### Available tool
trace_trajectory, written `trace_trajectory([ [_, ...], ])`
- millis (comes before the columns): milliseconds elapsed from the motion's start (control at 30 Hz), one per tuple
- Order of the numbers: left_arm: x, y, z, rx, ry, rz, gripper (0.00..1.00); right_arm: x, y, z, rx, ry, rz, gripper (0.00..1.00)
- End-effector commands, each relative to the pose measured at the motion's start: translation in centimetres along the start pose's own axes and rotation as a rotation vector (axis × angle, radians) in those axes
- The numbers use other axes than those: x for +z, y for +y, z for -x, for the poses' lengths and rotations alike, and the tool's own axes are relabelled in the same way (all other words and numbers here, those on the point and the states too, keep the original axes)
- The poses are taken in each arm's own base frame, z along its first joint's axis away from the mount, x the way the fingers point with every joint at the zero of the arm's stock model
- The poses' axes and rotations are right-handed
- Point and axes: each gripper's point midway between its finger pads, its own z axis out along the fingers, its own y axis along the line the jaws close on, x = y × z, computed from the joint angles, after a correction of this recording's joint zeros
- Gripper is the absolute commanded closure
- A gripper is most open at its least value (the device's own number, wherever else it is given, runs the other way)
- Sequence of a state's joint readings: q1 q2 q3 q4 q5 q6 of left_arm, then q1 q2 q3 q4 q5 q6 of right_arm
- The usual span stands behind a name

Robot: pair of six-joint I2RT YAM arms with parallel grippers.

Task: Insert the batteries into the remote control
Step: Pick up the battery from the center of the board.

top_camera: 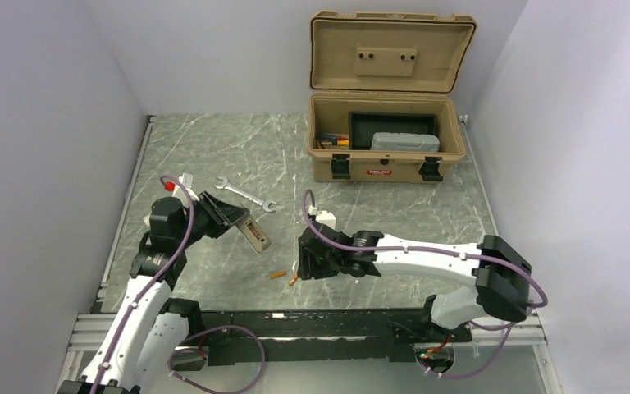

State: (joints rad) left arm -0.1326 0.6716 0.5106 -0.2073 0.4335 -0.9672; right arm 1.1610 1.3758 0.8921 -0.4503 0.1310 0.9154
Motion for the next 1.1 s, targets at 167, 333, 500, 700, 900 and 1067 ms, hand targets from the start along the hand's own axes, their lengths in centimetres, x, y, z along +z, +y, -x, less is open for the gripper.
trace_trajectory([
  [167, -1.2, -1.8, 0.0, 0.089, 0.002, -0.08, 1.0, 2.6, 2.5, 0.4, 0.174, 0.03, -0.058, 0.54],
  [333, -1.5, -1.7, -0.4, 0.097, 0.01, -0.093, 1.0, 4.6, 2.3, -0.3, 0.187, 0.08, -0.114, 0.56],
  [500, -1.8, -1.7, -0.6, 0.109, 0.011, -0.1, 1.0, 5.8, 1.7, -0.8, 0.179, 0.109, -0.179, 0.58],
  [700, -1.9, -1.7, -1.1, 0.107, 0.026, -0.121, 1.0, 7.1, 0.7, -1.2, 0.161, 0.13, -0.256, 0.61],
  [900, -2.1, -1.9, -1.2, 0.107, 0.032, -0.134, 1.0, 7.9, 0.2, -0.8, 0.156, 0.132, -0.286, 0.62],
  [1067, -2.1, -1.8, -1.3, 0.107, 0.034, -0.134, 1.0, 8.1, -0.7, -0.9, 0.147, 0.139, -0.313, 0.66],
])
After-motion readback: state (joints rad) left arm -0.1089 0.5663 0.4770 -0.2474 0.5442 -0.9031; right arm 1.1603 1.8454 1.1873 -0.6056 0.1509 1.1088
